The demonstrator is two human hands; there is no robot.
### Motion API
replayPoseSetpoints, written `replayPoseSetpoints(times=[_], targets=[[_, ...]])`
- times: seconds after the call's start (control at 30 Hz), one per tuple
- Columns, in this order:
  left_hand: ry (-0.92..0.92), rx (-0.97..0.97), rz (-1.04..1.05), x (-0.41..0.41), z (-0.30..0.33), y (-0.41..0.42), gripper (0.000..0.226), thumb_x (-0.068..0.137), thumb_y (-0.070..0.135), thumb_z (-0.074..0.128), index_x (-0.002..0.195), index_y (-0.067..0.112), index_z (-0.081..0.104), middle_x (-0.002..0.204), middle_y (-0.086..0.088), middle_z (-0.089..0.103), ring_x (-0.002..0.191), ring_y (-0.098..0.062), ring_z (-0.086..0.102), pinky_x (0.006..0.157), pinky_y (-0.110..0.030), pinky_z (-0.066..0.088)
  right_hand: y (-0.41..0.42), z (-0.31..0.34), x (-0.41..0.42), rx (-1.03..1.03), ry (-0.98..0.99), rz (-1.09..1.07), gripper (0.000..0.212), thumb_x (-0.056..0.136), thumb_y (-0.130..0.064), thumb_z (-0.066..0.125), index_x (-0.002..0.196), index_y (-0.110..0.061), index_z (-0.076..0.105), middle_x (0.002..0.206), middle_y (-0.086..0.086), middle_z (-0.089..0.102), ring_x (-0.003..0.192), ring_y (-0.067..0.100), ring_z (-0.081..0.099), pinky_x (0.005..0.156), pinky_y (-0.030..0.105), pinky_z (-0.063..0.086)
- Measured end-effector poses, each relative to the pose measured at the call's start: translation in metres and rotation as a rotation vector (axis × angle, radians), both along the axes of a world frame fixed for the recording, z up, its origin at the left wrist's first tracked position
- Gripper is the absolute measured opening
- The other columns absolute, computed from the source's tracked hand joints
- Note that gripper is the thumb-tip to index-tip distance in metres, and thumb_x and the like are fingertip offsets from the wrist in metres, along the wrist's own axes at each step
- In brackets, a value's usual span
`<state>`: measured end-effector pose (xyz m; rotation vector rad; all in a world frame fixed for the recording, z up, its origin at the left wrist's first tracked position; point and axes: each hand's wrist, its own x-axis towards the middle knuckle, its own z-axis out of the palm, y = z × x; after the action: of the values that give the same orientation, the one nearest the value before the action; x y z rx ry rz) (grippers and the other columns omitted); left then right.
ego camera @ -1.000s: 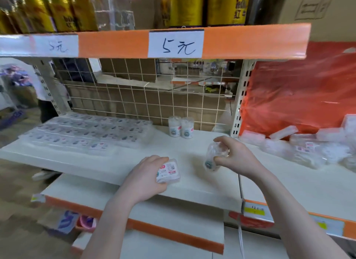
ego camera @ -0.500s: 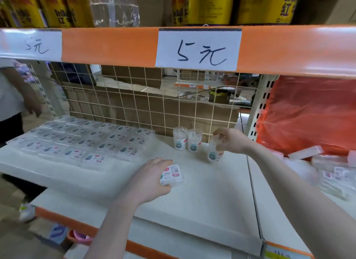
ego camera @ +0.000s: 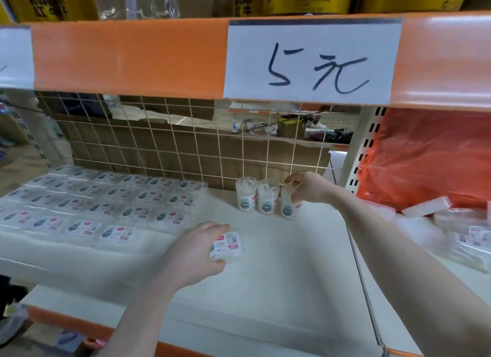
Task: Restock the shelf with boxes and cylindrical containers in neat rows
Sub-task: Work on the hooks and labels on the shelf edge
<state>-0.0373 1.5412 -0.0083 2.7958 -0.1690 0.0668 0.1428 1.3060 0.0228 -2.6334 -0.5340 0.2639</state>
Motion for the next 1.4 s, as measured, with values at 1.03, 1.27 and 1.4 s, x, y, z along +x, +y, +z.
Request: replayPoseSetpoints(times=[1.03, 1.27, 1.4], targets=[[0.051, -0.026, 0.113, -0.050, -0.001, 0.085, 0.066, 0.086, 0.029, 0.059, 0.145, 0.032, 0.029, 0.145, 0.015, 0.031, 0.129, -0.005, 0.034, 0.101, -0.020, 0.033, 0.051, -0.032, -0.104, 0.186, -0.318, -0.162, 0.032, 0.082, -0.014, 0.064, 0.114, -0.022, 0.064, 0.117, 0.002, 0.059, 0.099, 0.025, 0.058, 0.072, 0.028, 0.038], [0.044, -0.011, 0.023, -0.068, -0.006, 0.178, 0.067, 0.087, 0.031, 0.058, 0.146, 0.034, 0.027, 0.149, 0.017, 0.026, 0.136, -0.002, 0.024, 0.103, -0.011, 0.020, 0.145, -0.063, -0.152, 0.203, -0.256, -0.244, 0.032, 0.086, -0.014, 0.060, 0.117, -0.021, 0.063, 0.120, -0.001, 0.057, 0.106, 0.019, 0.055, 0.074, 0.024, 0.033], [0.063, 0.005, -0.020, -0.074, -0.006, 0.231, 0.067, 0.088, 0.033, 0.057, 0.146, 0.037, 0.024, 0.152, 0.018, 0.022, 0.138, -0.002, 0.020, 0.106, -0.015, 0.019, 0.200, -0.069, -0.170, 0.213, -0.278, -0.270, 0.031, 0.085, -0.012, 0.060, 0.115, -0.020, 0.064, 0.117, -0.001, 0.059, 0.104, 0.019, 0.056, 0.073, 0.020, 0.031]])
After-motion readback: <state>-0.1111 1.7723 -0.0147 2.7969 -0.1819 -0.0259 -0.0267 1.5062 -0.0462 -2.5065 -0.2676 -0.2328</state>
